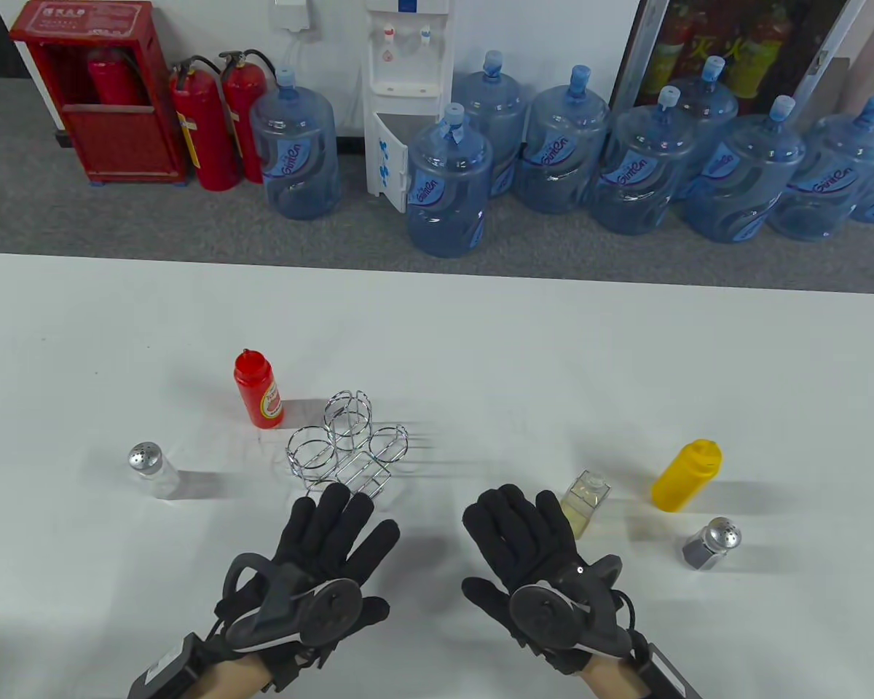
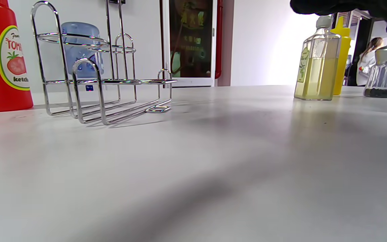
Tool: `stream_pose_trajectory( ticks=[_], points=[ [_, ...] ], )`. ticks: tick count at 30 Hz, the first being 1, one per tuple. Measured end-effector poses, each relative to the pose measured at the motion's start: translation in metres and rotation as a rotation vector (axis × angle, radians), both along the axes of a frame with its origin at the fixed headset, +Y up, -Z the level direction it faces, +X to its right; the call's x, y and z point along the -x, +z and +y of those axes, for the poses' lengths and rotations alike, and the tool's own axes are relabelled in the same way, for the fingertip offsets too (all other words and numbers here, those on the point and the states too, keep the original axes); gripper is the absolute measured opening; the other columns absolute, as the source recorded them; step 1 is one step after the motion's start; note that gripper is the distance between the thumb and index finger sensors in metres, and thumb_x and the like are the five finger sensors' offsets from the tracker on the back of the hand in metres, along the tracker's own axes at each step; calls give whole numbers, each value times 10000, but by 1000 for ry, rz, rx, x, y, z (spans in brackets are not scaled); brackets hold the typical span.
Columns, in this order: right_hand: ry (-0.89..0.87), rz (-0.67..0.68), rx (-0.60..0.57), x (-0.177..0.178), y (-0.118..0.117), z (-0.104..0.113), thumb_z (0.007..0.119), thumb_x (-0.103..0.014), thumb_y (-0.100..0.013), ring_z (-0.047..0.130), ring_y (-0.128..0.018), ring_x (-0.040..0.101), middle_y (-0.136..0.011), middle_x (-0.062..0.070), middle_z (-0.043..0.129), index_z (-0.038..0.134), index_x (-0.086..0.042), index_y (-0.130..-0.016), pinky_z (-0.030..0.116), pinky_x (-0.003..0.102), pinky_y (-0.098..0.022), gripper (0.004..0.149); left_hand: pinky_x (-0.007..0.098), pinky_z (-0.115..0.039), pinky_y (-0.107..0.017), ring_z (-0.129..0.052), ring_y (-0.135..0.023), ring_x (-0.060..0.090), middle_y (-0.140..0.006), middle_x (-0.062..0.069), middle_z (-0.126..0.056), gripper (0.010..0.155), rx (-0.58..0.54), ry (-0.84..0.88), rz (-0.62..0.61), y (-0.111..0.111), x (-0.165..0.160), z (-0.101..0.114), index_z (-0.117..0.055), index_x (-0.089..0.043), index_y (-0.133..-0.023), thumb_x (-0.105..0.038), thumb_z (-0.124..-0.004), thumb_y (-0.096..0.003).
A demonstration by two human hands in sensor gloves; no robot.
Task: Hold seasoning rack and insert seasoning bottles through ring holders
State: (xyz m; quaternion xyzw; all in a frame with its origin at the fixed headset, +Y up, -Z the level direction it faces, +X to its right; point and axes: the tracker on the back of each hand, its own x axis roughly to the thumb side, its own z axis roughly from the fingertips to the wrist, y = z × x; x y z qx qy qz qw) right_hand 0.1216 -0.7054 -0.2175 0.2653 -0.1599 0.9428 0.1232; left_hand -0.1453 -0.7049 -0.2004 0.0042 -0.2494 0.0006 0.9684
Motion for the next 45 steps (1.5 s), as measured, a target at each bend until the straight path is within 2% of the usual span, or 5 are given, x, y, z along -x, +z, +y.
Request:
stream_pose_trajectory(
  ticks=[10,16,24,37,45],
  points=[
    [7,30,-3,1,3,3,685,-659,-349,462,-1085,250,-1133,-47,323,339,-352,-1058,335,593,-791,847,590,-310,-822,-204,-1178,309,-1153,-79,-208,781,-127,-13,42,-6,-21,63,-225,-477,-1025,-703,-593,-375],
    [11,35,-11,0,6,5,685,-660,-349,464,-1085,251,-1133,-46,329,344,-350,-1059,336,595,-790,847,580,-371,-832,-315,-1193,303,-1156,-93,-307,759,-312,-49,290,-72,-6,119,-246,-433,-1034,-660,-596,-399],
    [6,31,-10,-4,6,7,684,-662,-349,460,-1086,253,-1133,-46,333,347,-352,-1060,332,598,-788,846,451,-783,-624,-987,-806,140,-775,-207,-873,461,-159,-67,509,-141,19,88,-649,-375,-868,-522,-563,-440],
    [-39,-20,-89,-19,8,26,687,-657,-352,454,-1087,257,-1133,-44,341,356,-351,-1061,308,607,-786,840,412,-822,-396,-1004,-450,82,-448,-196,-882,430,-542,52,306,-49,-23,111,-654,-313,-862,-421,-583,-452],
    [-48,-36,-120,-24,9,30,693,-653,-352,482,-1081,248,-1132,-48,362,379,-355,-1058,317,605,-787,829,413,-828,-388,-1010,-438,78,-434,-198,-887,439,-429,212,143,-14,-39,93,-662,-305,-869,-414,-591,-449]
  ],
)
